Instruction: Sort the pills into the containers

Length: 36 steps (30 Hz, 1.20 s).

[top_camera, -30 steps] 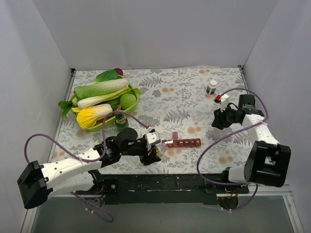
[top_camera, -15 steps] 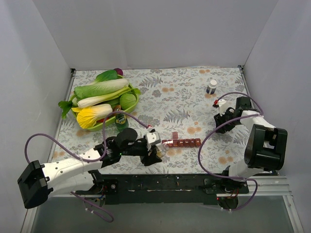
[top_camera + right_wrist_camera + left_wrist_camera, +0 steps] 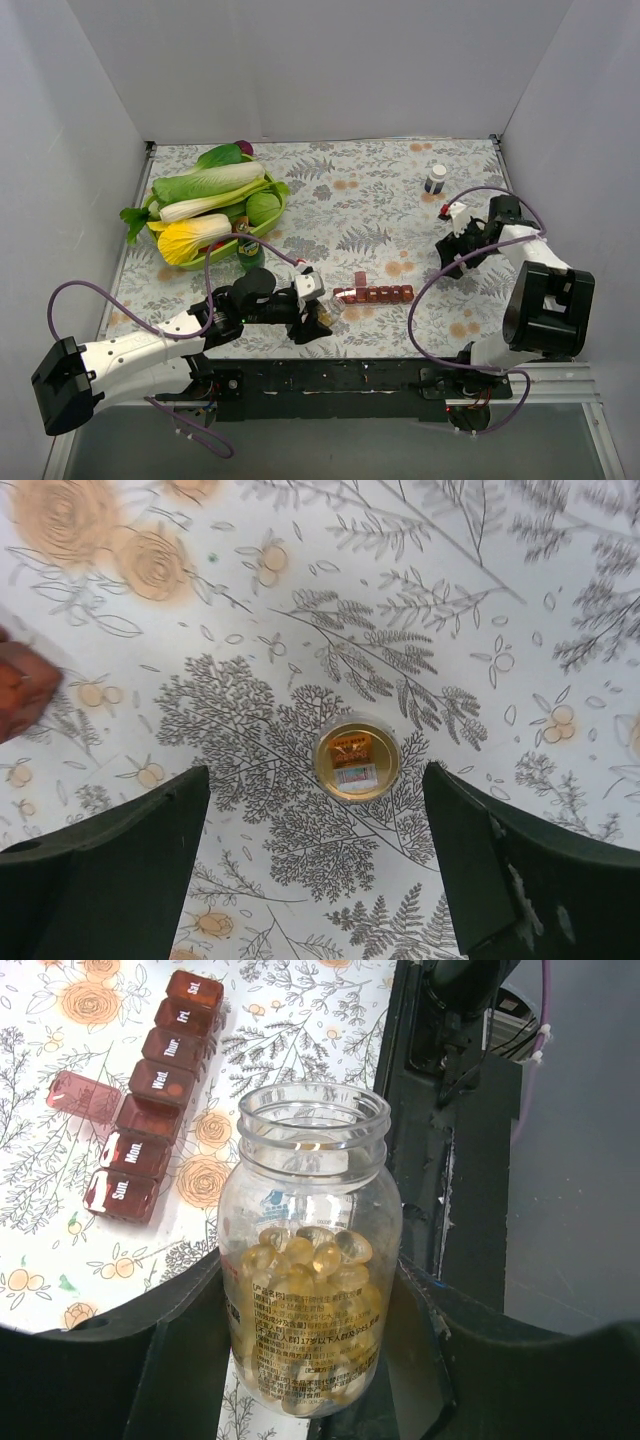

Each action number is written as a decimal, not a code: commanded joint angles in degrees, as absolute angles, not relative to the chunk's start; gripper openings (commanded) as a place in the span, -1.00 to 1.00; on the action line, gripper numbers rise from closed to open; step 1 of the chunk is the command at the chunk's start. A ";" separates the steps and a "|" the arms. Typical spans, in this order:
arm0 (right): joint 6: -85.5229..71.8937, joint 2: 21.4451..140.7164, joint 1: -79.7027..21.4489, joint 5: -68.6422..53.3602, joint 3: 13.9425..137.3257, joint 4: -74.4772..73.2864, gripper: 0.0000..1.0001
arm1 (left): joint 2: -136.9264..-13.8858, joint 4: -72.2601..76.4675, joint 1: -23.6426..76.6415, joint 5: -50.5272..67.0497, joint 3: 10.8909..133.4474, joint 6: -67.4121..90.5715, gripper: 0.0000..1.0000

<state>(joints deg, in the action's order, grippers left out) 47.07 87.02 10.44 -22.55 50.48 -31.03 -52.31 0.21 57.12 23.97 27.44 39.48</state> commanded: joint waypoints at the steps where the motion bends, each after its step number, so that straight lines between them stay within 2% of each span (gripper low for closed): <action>1: 55.44 80.61 10.37 -33.81 55.63 -40.32 0.89 | -50.89 3.07 57.30 25.84 27.16 40.08 -1.00; 6: 69.06 77.26 9.05 -53.21 55.64 -52.96 0.92 | -51.24 5.27 57.30 26.19 26.81 41.04 -1.00; 10: 64.15 81.53 8.96 -64.84 58.07 -58.58 0.93 | -51.42 5.80 57.30 25.93 26.81 41.75 -1.00; 11: 78.43 84.09 7.83 -67.73 60.44 -64.80 0.91 | -51.42 5.89 57.30 25.84 26.81 41.84 -1.00; 12: 83.79 86.90 7.21 -69.07 62.82 -73.82 0.89 | -51.24 5.98 57.30 25.49 26.89 41.92 -1.00; 13: 82.02 89.62 6.51 -69.17 63.62 -75.22 0.84 | -51.15 6.06 57.30 25.31 26.81 42.10 -1.00; 18: 86.41 84.83 0.10 -68.30 60.47 -73.22 0.86 | -50.80 6.86 57.30 24.79 26.37 42.80 -1.00; 19: 85.96 82.38 -2.17 -68.20 60.12 -72.43 0.92 | -50.80 6.94 57.30 24.52 26.28 42.80 -1.00; 21: 81.77 78.94 -5.96 -66.20 58.37 -65.07 0.94 | -51.06 7.12 57.30 24.35 26.28 42.80 -1.00; 23: 66.85 72.01 -10.95 -61.46 55.74 -48.36 0.96 | -51.41 7.12 57.30 24.00 26.54 42.71 -1.00; 25: 58.14 64.56 -14.92 -51.36 50.55 -38.18 0.96 | -51.94 6.94 57.30 23.73 26.98 42.54 -1.00; 27: 55.91 60.93 -19.15 -47.04 48.26 -30.89 0.96 | -52.21 6.86 57.30 23.47 27.42 42.63 -1.00; 33: 59.50 61.96 -22.23 -57.55 53.35 -39.46 0.96 | -53.00 7.21 57.30 23.38 27.86 42.98 -1.00; 36: 62.13 62.58 -26.62 -57.05 53.44 -41.57 0.96 | -53.61 7.21 57.30 23.55 28.39 43.07 -1.00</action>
